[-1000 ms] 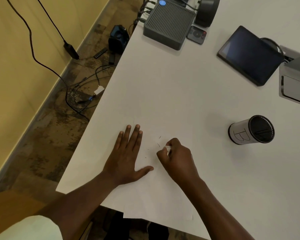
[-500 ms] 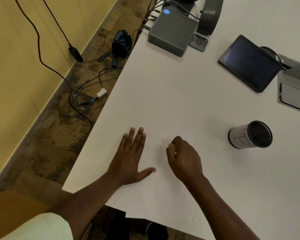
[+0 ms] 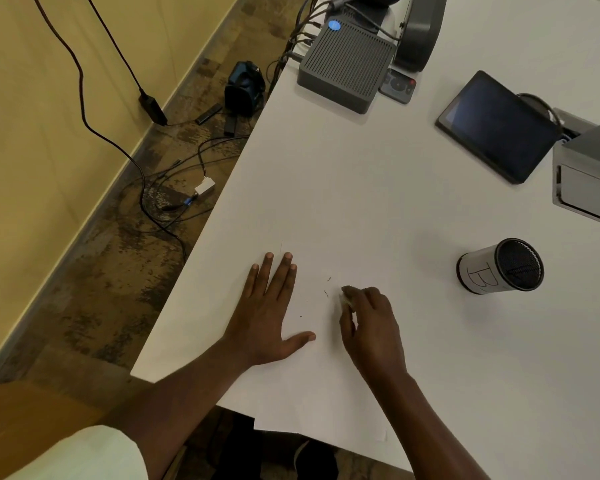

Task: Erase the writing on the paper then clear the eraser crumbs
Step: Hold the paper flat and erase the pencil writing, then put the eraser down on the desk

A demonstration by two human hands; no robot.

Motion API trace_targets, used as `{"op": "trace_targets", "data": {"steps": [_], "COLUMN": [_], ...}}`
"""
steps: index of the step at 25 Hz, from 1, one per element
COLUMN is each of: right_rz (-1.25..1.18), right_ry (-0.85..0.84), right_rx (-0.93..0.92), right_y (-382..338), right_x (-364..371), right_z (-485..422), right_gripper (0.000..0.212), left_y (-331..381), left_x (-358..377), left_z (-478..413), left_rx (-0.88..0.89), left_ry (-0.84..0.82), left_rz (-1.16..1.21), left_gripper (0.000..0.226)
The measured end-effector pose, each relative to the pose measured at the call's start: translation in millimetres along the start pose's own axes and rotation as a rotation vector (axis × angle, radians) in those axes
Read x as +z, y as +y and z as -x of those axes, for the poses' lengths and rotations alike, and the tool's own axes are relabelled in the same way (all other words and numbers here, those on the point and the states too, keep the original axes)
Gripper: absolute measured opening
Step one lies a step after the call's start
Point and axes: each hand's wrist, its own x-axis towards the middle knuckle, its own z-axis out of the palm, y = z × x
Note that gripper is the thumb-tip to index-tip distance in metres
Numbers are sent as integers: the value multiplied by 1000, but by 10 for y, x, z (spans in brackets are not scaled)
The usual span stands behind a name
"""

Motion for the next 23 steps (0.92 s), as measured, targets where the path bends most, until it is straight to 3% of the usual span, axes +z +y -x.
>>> {"op": "trace_targets", "data": {"steps": [3,7,11,14,18,23], "right_rz": [67,-151,-531,-611,-398,-51], "right_ry": [-25,-18,-11,-55,-63,-200], "right_rx": [-59,135,248,307,281,148], "right_y": [23,-125,-332,-443,-263,140], "right_x": [88,-7,-69,-85,-123,-122], "right_z": [64,112,227,287,473,850], "right_gripper": [26,21,13,24,43,53], "left_y": [5,97,356,379,-14,-402], "left_x": [-6,-71,-113,-184,-340,-465], "left_z": [-6,34,180,258,208,107], "left_rx": [7,5,202,179,-119,-320], "left_ry": [2,95,340,411,402,369], "left_rz": [1,-46,10,65,13,-104], "left_gripper": [120,109,72,45,31,41]}}
